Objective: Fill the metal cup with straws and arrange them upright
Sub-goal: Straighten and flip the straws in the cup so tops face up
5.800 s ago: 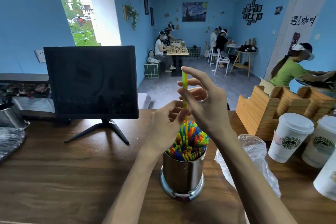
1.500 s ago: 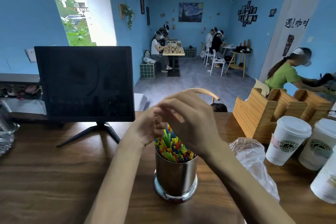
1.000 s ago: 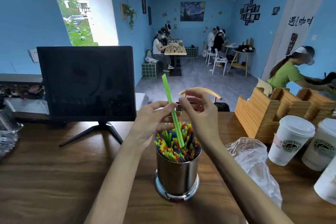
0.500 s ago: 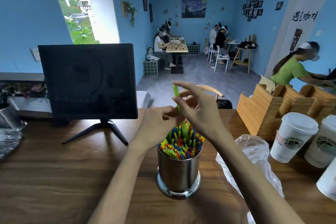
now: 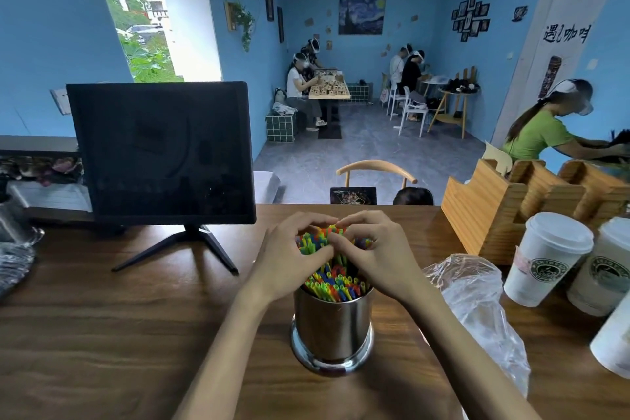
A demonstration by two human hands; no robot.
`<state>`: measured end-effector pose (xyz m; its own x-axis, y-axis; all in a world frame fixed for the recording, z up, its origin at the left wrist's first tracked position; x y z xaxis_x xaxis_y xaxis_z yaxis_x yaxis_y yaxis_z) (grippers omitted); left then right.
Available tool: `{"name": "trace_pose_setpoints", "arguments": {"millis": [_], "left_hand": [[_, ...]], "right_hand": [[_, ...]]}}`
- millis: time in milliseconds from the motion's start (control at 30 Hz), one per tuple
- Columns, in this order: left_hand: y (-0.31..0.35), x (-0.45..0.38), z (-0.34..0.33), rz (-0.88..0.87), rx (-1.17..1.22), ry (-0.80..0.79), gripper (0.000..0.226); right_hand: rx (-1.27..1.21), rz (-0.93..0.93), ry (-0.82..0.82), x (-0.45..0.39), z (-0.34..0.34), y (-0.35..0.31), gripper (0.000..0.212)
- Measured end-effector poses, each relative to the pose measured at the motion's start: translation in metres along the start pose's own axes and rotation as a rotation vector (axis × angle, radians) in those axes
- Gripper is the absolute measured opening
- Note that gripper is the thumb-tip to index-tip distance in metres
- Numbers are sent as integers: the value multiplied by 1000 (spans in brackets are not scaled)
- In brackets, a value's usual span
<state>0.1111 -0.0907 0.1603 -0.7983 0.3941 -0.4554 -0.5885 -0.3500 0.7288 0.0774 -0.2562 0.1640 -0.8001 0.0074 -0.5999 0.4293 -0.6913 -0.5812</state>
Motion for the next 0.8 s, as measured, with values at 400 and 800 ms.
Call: {"name": "trace_pose_setpoints", "arguments": {"millis": [400, 800], "left_hand": [[-24, -25, -12, 246, -85, -95, 32], [-21, -27, -2, 189, 82, -8, 12]], "right_hand": [[-110, -385, -264, -25, -23, 40, 31], [-303, -286, -181, -27, -6, 25, 9]]}}
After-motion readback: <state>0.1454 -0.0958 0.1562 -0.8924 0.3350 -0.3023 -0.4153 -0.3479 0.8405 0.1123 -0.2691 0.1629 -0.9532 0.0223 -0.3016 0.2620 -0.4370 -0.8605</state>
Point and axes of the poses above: each hand's wrist, its own x-axis away from the middle knuckle, its own z-axis out of the back of the hand, y = z × x, the point moved 7 cm from there along -x, towards the middle knuckle
